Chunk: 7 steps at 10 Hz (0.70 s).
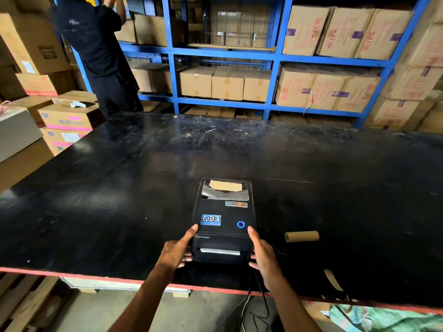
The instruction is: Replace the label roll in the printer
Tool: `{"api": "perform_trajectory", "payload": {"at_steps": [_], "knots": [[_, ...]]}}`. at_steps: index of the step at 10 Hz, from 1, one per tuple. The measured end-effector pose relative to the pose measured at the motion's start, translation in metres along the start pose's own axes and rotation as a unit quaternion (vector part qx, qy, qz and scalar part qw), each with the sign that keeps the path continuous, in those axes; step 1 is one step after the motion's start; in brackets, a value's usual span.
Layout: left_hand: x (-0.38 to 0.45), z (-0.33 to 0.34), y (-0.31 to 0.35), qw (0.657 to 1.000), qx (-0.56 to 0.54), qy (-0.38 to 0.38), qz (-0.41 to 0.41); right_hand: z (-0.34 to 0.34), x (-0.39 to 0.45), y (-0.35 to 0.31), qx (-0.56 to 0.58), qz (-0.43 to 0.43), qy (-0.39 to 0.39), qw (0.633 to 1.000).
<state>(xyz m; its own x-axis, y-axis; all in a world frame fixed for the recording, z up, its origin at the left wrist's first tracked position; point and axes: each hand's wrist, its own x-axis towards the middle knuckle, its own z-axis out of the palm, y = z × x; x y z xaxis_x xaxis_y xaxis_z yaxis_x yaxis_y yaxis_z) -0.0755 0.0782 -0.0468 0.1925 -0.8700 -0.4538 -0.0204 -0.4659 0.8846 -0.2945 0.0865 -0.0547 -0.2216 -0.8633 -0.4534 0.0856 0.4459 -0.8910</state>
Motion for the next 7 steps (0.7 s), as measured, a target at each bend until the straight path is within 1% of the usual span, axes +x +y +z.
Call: {"api": "perform_trajectory", "payload": {"at_steps": [1, 3, 5, 6, 7], "knots": [[-0.001, 0.001, 0.001, 1.000, -0.013, -0.006, 0.008, 0.001, -0.001, 0.001, -0.004, -0.011, 0.003, 1.000], [-0.004, 0.000, 0.003, 1.000, -0.012, -0.019, -0.004, 0.001, -0.005, 0.000, -0.010, -0.018, 0.009, 1.000], [-0.008, -0.001, 0.007, 0.999, -0.013, -0.046, -0.008, 0.001, -0.010, -0.002, -0.026, -0.065, 0.013, 0.997], [-0.008, 0.002, 0.010, 0.999, -0.011, -0.041, -0.002, 0.000, -0.005, -0.006, -0.053, -0.084, 0.014, 0.995], [-0.013, -0.003, -0.003, 1.000, 0.004, -0.012, 0.001, -0.005, -0.007, 0.006, -0.056, -0.122, 0.054, 0.989]]}}
